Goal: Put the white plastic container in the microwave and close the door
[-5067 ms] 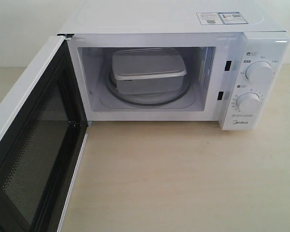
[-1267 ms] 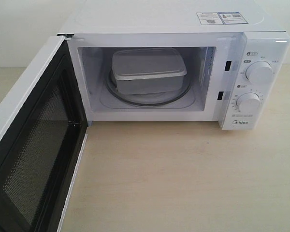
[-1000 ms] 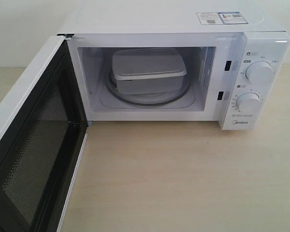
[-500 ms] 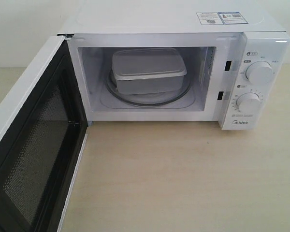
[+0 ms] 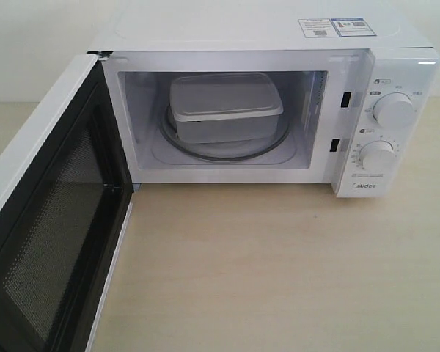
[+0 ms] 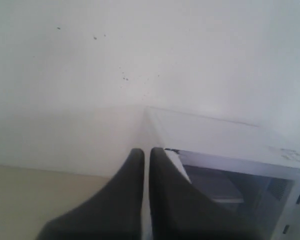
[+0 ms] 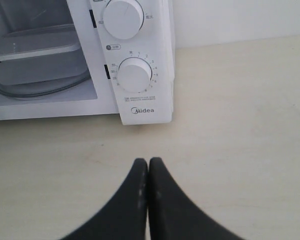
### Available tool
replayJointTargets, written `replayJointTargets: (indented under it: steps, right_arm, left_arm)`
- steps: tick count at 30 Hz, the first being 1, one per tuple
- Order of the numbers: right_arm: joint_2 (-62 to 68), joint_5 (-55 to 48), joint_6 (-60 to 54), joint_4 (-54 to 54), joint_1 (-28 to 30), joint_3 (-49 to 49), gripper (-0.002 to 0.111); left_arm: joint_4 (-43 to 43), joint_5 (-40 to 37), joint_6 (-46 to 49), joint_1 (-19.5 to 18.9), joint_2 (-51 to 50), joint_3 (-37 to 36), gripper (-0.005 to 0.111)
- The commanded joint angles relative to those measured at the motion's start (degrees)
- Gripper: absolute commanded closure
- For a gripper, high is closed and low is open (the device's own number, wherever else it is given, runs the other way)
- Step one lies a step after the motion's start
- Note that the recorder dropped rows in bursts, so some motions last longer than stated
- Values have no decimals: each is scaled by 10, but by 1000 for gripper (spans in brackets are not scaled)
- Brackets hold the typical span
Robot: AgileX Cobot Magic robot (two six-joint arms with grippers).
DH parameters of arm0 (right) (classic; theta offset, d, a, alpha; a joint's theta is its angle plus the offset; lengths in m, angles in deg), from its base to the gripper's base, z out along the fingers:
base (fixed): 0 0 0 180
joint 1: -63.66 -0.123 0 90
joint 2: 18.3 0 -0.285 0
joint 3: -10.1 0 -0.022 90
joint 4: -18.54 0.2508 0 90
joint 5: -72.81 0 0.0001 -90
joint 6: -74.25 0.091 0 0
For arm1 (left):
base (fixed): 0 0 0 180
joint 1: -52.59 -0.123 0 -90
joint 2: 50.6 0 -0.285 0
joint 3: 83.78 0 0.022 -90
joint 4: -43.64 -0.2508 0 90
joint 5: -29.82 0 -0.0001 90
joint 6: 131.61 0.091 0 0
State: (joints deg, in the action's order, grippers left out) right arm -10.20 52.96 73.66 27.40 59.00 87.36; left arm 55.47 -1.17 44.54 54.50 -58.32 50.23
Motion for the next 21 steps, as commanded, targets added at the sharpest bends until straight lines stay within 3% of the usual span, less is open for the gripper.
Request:
replayJointTargets:
  steps: [1,7,12,16,21]
  right_arm:
    - [-3,1,1,-2,1,0,108]
    - [-3,1,1,-2,1,0,108]
    - [-3,1,1,-2,1,0,108]
    - [-3,1,1,-2,1,0,108]
    - [-3,1,1,-2,1,0,108]
  left_arm:
    - [45,25,-14,-1,-13,18,102]
    - [96,-104,32,-1,-165,113,102]
    - [38,-243,95,-1,-295,227,102]
    - [-29,-274,113,-1,-368,250,102]
    - [-46,-317,183,7,-450,247,102]
